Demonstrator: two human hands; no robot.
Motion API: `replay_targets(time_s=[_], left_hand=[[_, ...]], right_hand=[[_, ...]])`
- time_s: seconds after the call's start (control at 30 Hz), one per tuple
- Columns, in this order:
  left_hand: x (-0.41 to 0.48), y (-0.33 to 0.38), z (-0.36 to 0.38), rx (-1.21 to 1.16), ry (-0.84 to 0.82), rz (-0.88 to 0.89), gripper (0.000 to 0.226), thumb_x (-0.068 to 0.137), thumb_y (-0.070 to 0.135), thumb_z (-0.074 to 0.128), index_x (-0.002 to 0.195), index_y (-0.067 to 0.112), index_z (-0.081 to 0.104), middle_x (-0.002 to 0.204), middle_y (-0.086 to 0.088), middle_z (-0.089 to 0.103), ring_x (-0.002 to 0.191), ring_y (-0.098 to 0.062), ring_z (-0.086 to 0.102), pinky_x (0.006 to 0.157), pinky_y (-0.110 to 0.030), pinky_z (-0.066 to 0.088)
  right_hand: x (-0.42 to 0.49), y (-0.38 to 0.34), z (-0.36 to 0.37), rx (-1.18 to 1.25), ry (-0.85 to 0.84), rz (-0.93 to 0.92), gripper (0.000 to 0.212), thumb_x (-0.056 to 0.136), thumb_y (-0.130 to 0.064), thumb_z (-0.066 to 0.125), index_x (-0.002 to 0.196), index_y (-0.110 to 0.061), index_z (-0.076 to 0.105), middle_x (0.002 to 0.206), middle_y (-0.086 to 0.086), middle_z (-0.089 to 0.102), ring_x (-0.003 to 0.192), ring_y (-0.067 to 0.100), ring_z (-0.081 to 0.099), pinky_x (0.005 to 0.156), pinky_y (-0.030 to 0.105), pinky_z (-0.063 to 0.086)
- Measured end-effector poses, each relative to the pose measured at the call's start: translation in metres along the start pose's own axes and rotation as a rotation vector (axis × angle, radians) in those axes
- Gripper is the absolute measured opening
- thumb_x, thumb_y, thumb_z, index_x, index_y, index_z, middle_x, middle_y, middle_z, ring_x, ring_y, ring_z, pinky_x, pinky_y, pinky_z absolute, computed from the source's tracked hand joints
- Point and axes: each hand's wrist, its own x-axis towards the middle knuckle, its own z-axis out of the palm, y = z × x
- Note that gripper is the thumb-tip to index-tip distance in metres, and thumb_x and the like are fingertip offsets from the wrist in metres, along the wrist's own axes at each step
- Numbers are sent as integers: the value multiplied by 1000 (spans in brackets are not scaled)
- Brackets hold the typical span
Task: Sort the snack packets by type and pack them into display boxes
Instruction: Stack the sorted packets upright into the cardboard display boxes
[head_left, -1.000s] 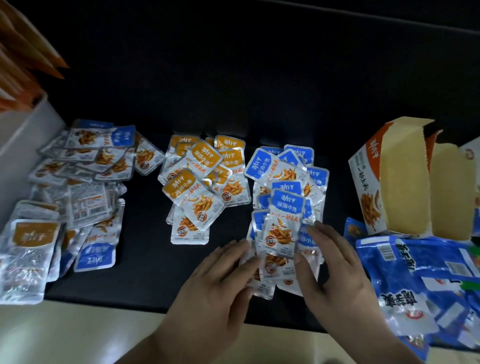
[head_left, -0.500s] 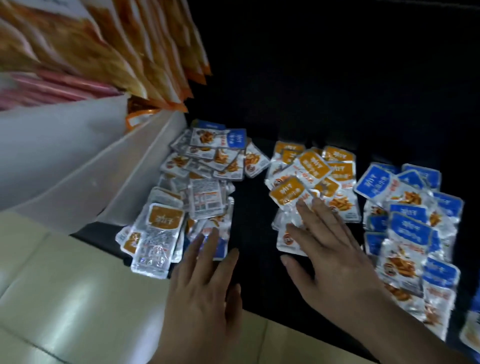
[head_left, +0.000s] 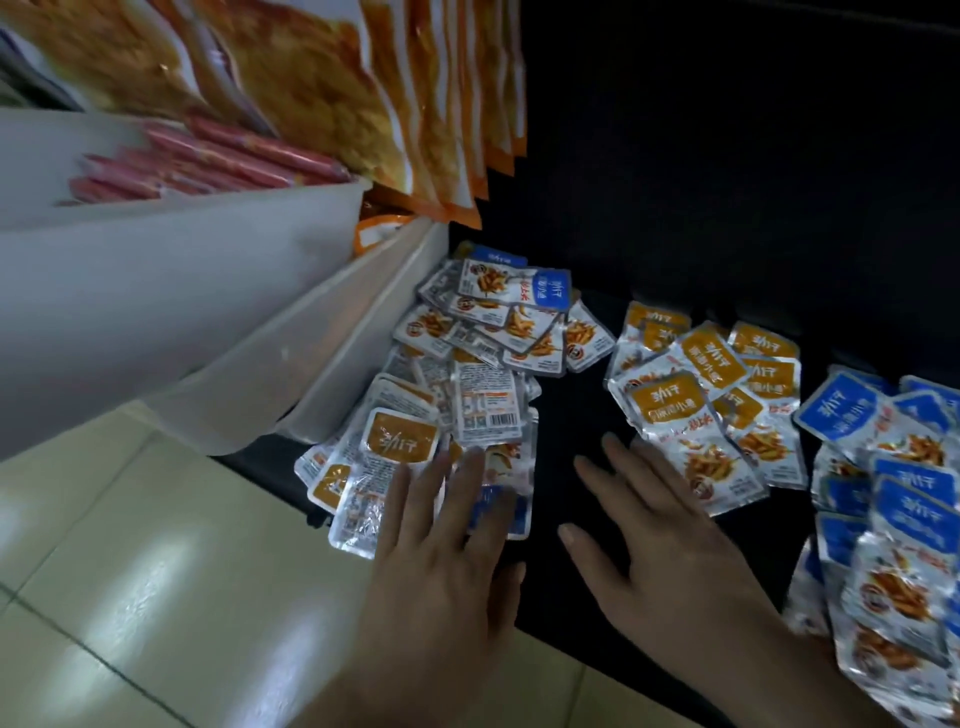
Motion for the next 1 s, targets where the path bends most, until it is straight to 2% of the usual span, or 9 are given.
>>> replay_targets(time_s=[0.07, 0.23, 0.33, 0.47, 0.63, 0.73, 0.8, 0.87, 1.0], left_hand=[[14, -9, -1, 23, -30, 18, 64, 90, 54, 56, 140, 14, 62, 158, -12, 46, 149, -41, 37, 119, -64, 32], [32, 0, 12, 140, -15, 127, 46, 95, 43, 55, 112, 7, 78, 133, -13, 68, 138, -34, 54, 113, -62, 40], [32, 5, 8, 56, 144, 173, 31, 99, 28, 53, 97, 11, 80, 126, -11, 72, 133, -34, 59, 109, -61, 44], [41, 28, -31, -428, 221, -111, 25, 101, 29, 54, 101, 23, 79, 114, 13, 73, 114, -12, 65, 96, -36, 53], [42, 59, -66, -908, 194, -385, 21, 100, 28, 60, 101, 35, 79, 96, 22, 75, 89, 0, 72, 72, -21, 56], [49, 66, -77, -1091, 103, -422, 23, 102, 19, 63, 98, 33, 82, 91, 19, 77, 84, 1, 73, 69, -13, 52], [57, 69, -78, -1212, -2, -394, 23, 103, 18, 61, 93, 20, 82, 80, 12, 77, 73, 0, 70, 65, -15, 50], [66, 58, -65, -1071, 37, -330, 25, 106, 24, 58, 92, 15, 77, 77, 8, 72, 69, -4, 65, 62, -22, 50], [96, 12, -20, -160, 19, -163, 51, 95, 49, 55, 139, 23, 59, 148, -12, 53, 137, -38, 46, 108, -53, 46]], right_hand=[[0, -2, 1, -58, -106, -4, 89, 83, -80, 1, 162, -43, 17, 171, -19, 2, 159, 10, -8, 123, 27, 5], [3, 5, -7, -55, -165, 14, 93, 81, -79, 4, 163, -37, 21, 170, -20, 7, 158, 6, 0, 123, 22, 10], [5, 4, -18, 50, -142, 11, 70, 98, -70, 33, 161, -42, 22, 168, -26, 15, 157, 2, 6, 125, 23, 17], [1, -9, -19, 472, -11, -38, 73, 88, -42, 72, 152, -50, 39, 152, -30, 45, 141, -6, 41, 114, 27, 42], [-5, -18, -13, 698, 65, -85, 91, 76, -54, 78, 147, -70, 24, 146, -38, 45, 135, -12, 46, 108, 14, 43], [-11, -10, -16, 718, 23, -64, 94, 86, -47, 77, 157, -58, 16, 133, -48, 50, 123, -20, 51, 96, 7, 45], [-16, -6, -20, 689, 121, 40, 78, 92, -28, 74, 154, -50, 33, 120, -47, 59, 109, -25, 55, 85, -1, 43], [-17, -2, -25, 757, 218, 197, 37, 99, -22, 65, 128, -45, 61, 92, -33, 69, 84, -18, 64, 68, 1, 44], [-17, 7, -36, 910, 221, 430, 14, 101, -28, 63, 106, -41, 60, 81, -7, 69, 62, 11, 73, 63, 36, 55]])
